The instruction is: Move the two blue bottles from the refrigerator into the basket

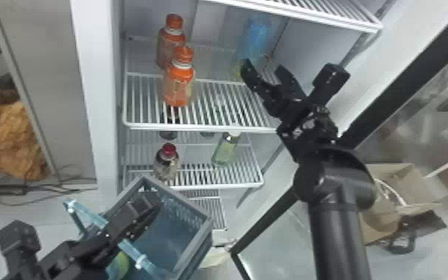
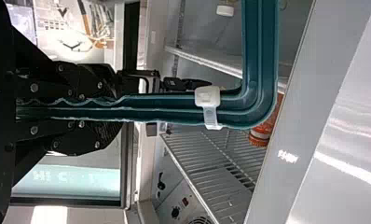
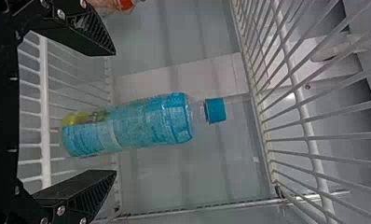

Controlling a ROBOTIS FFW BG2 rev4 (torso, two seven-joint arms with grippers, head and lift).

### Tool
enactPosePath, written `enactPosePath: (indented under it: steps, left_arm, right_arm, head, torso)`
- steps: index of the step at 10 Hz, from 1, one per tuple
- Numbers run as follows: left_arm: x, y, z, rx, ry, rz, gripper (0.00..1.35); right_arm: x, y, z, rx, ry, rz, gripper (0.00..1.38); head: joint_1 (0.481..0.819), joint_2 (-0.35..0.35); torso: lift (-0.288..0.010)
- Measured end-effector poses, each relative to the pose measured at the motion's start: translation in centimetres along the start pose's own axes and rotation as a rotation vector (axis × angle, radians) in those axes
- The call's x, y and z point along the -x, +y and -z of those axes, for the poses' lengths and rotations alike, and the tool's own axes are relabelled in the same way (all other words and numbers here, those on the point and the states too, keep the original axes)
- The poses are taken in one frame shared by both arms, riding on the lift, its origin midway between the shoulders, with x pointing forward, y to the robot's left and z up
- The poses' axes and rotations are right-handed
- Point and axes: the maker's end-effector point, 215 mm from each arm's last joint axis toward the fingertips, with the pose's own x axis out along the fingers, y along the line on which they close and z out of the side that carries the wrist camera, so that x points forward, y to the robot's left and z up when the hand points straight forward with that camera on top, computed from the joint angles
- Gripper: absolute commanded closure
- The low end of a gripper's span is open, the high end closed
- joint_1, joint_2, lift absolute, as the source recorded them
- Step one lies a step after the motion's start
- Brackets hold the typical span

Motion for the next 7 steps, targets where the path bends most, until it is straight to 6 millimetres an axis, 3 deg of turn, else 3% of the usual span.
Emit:
enactPosePath:
  steps: [7]
  left_arm:
    - [-0.4, -0.1, -0.3, -0.005, 0.008, 0.003, 1.20]
  right_arm:
    - [-4.5, -1.0, -0.3, 0.066, 0.039, 0.035, 0.15]
  head:
    - [0.695, -0.341]
  torso:
    - [0.000]
